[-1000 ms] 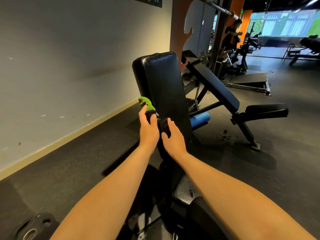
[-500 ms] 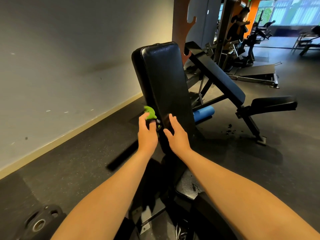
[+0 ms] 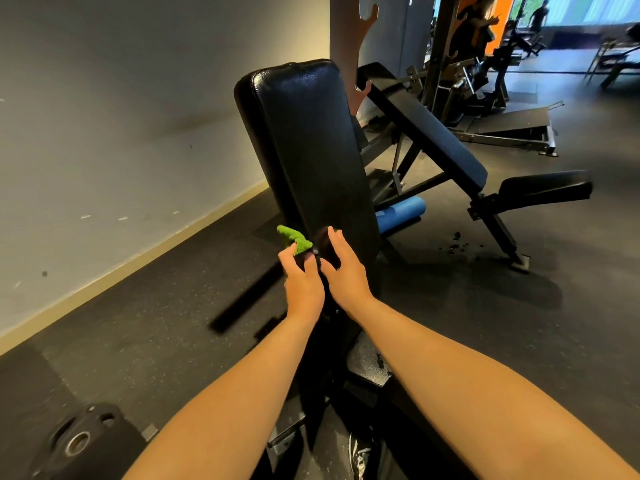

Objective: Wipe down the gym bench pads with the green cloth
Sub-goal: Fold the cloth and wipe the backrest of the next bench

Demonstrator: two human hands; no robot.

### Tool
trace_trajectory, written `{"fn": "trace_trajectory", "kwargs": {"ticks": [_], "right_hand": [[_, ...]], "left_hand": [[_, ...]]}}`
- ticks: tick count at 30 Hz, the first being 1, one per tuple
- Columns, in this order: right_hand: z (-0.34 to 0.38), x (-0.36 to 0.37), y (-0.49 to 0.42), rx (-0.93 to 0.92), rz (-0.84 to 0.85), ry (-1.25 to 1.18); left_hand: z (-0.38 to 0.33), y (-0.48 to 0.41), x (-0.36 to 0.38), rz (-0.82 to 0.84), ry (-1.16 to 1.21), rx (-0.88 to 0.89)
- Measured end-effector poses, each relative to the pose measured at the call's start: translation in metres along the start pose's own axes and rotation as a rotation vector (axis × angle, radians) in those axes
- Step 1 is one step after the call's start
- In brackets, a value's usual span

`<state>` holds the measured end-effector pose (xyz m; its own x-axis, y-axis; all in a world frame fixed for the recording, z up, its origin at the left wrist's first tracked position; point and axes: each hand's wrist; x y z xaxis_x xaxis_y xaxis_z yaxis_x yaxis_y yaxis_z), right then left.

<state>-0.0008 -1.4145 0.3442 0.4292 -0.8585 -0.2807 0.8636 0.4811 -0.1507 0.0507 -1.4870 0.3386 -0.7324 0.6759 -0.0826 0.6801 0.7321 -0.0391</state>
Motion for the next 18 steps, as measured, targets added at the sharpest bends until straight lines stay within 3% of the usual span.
{"fn": "trace_trajectory", "kwargs": {"ticks": [4,9,11,18], "right_hand": [[-0.004,-0.001,0.003,0.013,0.013,0.021],[-0.008,-0.003,0.005,0.026,0.050,0.077],[-0.012,-0.004,0.005,0.034,0.044,0.091],[-0.027,-0.003,0.012,0.043,0.039,0.057]], "left_hand": [[0.001,0.005,-0.008,0.056,-0.023,-0.074],[-0.037,-0.006,-0.022,-0.082,0.021,0.206],[-0.051,-0.015,-0.017,-0.065,0.039,0.246],[-0.006,-0.007,0.001,-0.044,0.002,0.112]]}}
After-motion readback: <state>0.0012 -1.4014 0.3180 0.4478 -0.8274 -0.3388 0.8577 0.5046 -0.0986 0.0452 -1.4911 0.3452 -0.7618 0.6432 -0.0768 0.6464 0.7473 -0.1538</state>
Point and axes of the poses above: each hand's wrist, its own y-axis away from the middle knuckle, its own x-axis out of the palm, z = x × y, and after that the axes turned 1 degree about -y, right-handed
